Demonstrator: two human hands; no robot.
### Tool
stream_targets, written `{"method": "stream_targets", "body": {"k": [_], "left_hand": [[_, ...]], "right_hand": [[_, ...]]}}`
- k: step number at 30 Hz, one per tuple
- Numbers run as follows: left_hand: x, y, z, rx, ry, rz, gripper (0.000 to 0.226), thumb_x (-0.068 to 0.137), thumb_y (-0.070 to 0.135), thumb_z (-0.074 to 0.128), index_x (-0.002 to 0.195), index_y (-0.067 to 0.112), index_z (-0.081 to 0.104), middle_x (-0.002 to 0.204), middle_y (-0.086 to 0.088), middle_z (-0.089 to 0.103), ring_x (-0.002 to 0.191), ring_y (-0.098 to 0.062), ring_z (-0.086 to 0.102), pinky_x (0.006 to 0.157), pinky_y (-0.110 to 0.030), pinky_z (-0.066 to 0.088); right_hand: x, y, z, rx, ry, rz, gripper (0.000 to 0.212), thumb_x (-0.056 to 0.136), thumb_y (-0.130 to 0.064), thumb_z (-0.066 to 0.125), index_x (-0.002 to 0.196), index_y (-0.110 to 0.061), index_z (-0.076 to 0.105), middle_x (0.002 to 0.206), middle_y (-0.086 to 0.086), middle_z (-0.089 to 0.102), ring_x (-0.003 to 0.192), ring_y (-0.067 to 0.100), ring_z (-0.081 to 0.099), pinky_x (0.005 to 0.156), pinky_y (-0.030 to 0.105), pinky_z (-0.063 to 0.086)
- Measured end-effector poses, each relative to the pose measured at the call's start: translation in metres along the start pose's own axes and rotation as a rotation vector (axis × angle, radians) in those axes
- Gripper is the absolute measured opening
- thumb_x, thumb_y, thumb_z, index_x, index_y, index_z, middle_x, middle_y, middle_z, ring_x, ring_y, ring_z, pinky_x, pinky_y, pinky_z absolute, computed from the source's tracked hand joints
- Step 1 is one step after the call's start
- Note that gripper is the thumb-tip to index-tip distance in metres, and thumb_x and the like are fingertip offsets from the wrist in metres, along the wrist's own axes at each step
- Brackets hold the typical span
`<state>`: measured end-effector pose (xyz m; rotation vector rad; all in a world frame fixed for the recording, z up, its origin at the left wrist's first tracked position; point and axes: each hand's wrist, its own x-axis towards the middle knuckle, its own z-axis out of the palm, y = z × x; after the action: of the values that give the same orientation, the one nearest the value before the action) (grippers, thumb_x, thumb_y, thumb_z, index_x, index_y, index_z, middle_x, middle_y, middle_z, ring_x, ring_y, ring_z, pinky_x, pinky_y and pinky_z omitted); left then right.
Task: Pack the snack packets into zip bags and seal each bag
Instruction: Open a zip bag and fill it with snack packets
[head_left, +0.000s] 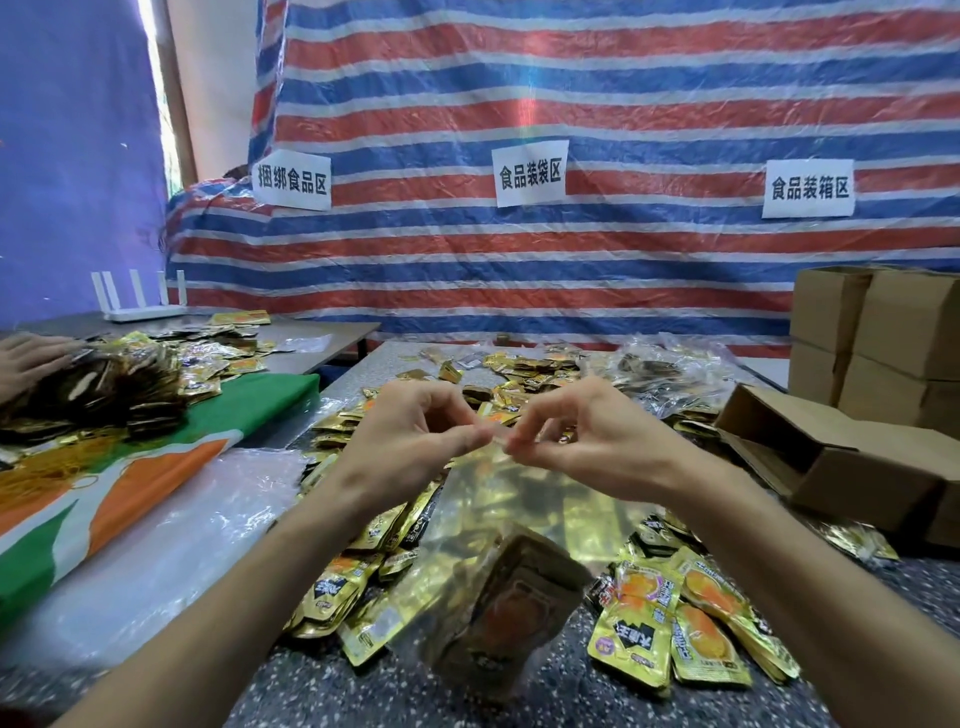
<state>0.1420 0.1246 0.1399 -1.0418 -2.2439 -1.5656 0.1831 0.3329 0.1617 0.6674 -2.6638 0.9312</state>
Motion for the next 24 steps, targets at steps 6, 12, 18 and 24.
{"method": "stream_targets", "body": {"k": [6, 12, 18, 24], "left_hand": [[0.000, -0.005, -0.003, 0.005, 0.028, 0.009, 0.017, 0.083, 0.007, 0.077, 0.071, 0.017, 0.072, 0.069, -0.001, 0.071, 0.062, -0.008, 0.063, 0.058, -0.021, 0.051], [0.000, -0.011, -0.004, -0.014, 0.071, -0.011, 0.011, 0.082, 0.005, 0.077, 0.074, 0.011, 0.073, 0.070, 0.003, 0.072, 0.064, -0.008, 0.065, 0.059, -0.019, 0.051], [-0.001, -0.015, -0.003, 0.014, 0.126, -0.001, 0.011, 0.083, 0.004, 0.077, 0.075, 0.010, 0.072, 0.072, 0.004, 0.074, 0.063, -0.006, 0.065, 0.058, -0.021, 0.052], [-0.003, -0.021, -0.005, 0.051, 0.192, 0.032, 0.013, 0.083, 0.004, 0.076, 0.074, 0.013, 0.071, 0.076, 0.002, 0.074, 0.062, -0.006, 0.065, 0.059, -0.022, 0.054]], "right_hand": [[-0.003, 0.010, 0.000, -0.086, 0.004, 0.037, 0.022, 0.089, -0.036, 0.073, 0.077, -0.017, 0.073, 0.075, -0.001, 0.070, 0.071, 0.017, 0.064, 0.070, 0.036, 0.054], [-0.008, 0.016, -0.004, -0.080, -0.032, 0.039, 0.017, 0.091, -0.024, 0.072, 0.078, -0.034, 0.070, 0.081, -0.010, 0.070, 0.079, 0.004, 0.064, 0.072, 0.024, 0.054], [-0.014, 0.021, -0.005, -0.127, -0.019, 0.033, 0.013, 0.092, -0.019, 0.071, 0.086, -0.030, 0.073, 0.086, -0.010, 0.072, 0.081, -0.001, 0.063, 0.072, 0.019, 0.052], [-0.023, 0.041, -0.007, -0.159, -0.009, 0.086, 0.010, 0.094, -0.017, 0.068, 0.094, -0.024, 0.074, 0.090, -0.012, 0.071, 0.085, 0.001, 0.063, 0.070, 0.017, 0.051]]}}
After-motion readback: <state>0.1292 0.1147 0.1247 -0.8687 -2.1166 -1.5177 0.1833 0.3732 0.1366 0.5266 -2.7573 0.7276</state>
